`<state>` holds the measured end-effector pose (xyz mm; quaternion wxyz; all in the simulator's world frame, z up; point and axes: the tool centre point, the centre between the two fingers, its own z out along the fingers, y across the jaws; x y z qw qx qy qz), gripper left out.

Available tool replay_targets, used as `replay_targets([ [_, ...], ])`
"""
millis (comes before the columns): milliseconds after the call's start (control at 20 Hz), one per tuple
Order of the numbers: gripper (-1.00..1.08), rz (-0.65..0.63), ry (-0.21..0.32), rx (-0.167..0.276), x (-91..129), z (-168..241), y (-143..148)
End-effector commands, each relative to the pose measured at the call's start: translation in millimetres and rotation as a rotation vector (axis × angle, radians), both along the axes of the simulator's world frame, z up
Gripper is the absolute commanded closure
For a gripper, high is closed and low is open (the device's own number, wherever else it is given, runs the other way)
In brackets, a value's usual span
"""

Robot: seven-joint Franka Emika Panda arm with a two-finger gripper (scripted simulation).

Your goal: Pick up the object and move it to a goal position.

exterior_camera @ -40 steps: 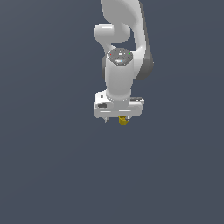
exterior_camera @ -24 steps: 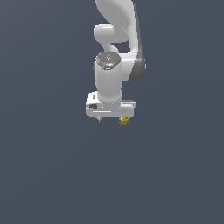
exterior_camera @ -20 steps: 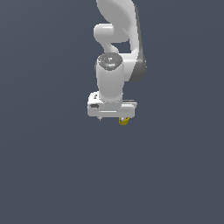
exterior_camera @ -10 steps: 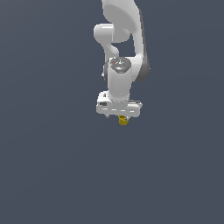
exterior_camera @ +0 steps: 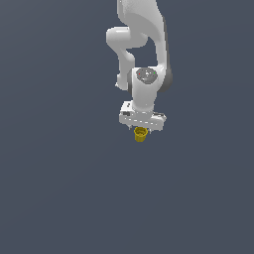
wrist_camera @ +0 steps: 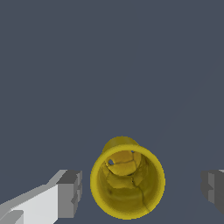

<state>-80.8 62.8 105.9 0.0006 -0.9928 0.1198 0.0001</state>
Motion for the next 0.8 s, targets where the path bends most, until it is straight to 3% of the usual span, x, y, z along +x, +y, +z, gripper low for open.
replay_targets([
  [0,-0.92,-0.019,0.0,-0.001,-8,-4,5],
  [750,-0.92,-0.037,0.0,-0.001,-17,-24,10],
])
